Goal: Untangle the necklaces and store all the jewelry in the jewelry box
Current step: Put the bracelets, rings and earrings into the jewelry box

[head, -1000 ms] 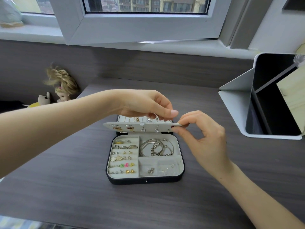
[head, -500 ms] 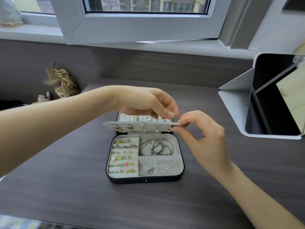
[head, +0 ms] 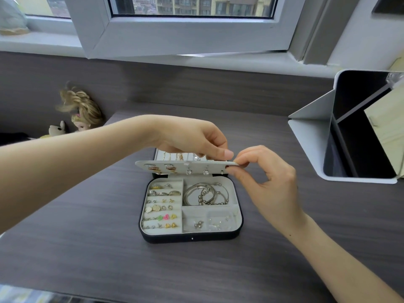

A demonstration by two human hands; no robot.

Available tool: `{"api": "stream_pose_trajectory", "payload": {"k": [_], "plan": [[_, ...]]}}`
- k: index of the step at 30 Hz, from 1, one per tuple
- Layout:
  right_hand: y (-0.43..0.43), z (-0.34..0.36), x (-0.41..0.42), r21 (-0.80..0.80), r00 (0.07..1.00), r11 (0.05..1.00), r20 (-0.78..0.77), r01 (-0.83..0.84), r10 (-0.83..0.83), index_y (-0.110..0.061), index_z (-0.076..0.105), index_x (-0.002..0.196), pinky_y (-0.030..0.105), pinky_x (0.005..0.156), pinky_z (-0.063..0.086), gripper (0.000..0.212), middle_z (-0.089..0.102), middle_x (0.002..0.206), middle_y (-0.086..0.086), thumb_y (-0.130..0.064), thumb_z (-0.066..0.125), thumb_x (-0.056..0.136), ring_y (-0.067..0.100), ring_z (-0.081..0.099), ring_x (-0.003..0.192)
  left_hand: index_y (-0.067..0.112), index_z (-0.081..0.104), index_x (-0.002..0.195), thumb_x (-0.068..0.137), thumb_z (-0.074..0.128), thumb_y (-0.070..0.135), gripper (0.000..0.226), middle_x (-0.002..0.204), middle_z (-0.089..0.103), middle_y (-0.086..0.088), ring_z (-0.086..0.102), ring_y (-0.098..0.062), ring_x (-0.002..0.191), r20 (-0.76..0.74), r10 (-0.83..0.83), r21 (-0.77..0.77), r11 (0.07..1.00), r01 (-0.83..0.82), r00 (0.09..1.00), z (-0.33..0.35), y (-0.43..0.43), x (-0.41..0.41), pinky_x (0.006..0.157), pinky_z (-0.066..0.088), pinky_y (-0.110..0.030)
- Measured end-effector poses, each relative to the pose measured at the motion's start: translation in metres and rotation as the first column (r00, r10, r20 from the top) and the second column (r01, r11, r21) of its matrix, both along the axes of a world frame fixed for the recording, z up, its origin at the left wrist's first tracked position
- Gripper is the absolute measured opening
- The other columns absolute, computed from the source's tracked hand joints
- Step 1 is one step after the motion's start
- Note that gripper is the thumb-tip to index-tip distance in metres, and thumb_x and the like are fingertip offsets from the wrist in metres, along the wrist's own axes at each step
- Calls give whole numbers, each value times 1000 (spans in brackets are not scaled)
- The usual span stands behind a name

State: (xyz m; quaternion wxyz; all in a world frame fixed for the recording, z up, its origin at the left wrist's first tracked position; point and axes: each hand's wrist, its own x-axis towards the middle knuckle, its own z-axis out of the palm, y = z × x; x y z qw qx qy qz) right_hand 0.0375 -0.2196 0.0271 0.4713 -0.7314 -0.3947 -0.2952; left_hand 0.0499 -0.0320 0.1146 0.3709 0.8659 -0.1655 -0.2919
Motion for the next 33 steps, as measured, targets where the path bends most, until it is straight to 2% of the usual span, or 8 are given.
{"api": "stream_pose_trajectory", "payload": {"k": [7, 12, 14, 17, 22, 25, 28, 33], "plan": [[0, 1, -1, -2, 1000, 1000, 10, 4, -4, 0, 65, 78, 19, 75, 48, 11, 64, 79, 4, -9, 71, 79, 12, 59, 77, 7, 65, 90, 94, 54, 16, 15, 78, 63, 5, 57, -6, 73, 26, -50, -29, 998, 51, 998, 1, -1, 0, 71, 46, -15], [1, 2, -2, 2, 1000, 1000, -1, 21, -21, 0, 63, 78, 18, 74, 47, 12, 63, 79, 5, -8, 72, 78, 13, 57, 75, 16, 64, 106, 90, 51, 42, 33, 95, 66, 2, 59, -8, 86, 100, -2, -11, 1000, 3, 995, 8, 1, -7, 86, 48, -25], [2, 3, -2, 10, 999, 999, -23, 32, -32, 0, 63, 79, 20, 73, 47, 12, 63, 78, 5, -10, 70, 79, 14, 56, 74, 21, 63, 107, 86, 60, 48, 34, 98, 66, 4, 60, -11, 91, 124, 6, -51, 999, 0, 992, 7, 7, -14, 88, 49, -29], [3, 4, -3, -19, 996, 998, -68, 56, -57, -3, 64, 81, 21, 71, 46, 13, 62, 78, 2, -13, 72, 80, 12, 55, 74, 32, 63, 101, 77, 75, 36, 27, 94, 66, 11, 62, -7, 87, 295, -36, 17, 999, 33, 955, 1, 12, -24, 81, 51, -29], [-23, 17, 4, -33, 967, 993, -225, 116, -120, -8, 65, 94, 14, 76, 43, 17, 63, 84, 0, -23, 66, 85, 11, 57, 78, 31, 64, 104, 84, 69, 27, 21, 88, 66, 16, 60, -3, 84, 529, 24, 73, 995, -74, 848, -3, 9, -25, 77, 49, -25], [-62, 18, 22, -350, 882, 884, -242, 310, -405, -10, 71, 92, 13, 73, 39, 9, 66, 88, 2, -13, 64, 88, 13, 58, 80, 31, 64, 108, 87, 65, 31, 21, 92, 66, 18, 59, 3, 86, 573, 34, 142, 980, -139, 819, 2, 10, -17, 76, 48, -18], [-83, 2, 29, -679, 794, 677, -229, 285, -563, -10, 73, 91, 28, 79, 39, 16, 66, 93, 6, -22, 62, 89, 23, 58, 91, 26, 65, 111, 89, 63, 30, 23, 91, 66, 19, 60, 5, 86, 586, 51, 157, 972, -175, 809, 5, 10, -5, 73, 46, -13], [-76, -15, 27, -777, 764, 554, -153, 299, -627, -9, 71, 93, 33, 83, 39, 21, 61, 96, 7, -27, 59, 91, 26, 53, 96, 28, 66, 107, 85, 68, 29, 22, 93, 67, 16, 62, 3, 83, 553, 117, 73, 979, -188, 825, 5, 13, 6, 78, 50, -19]]}}
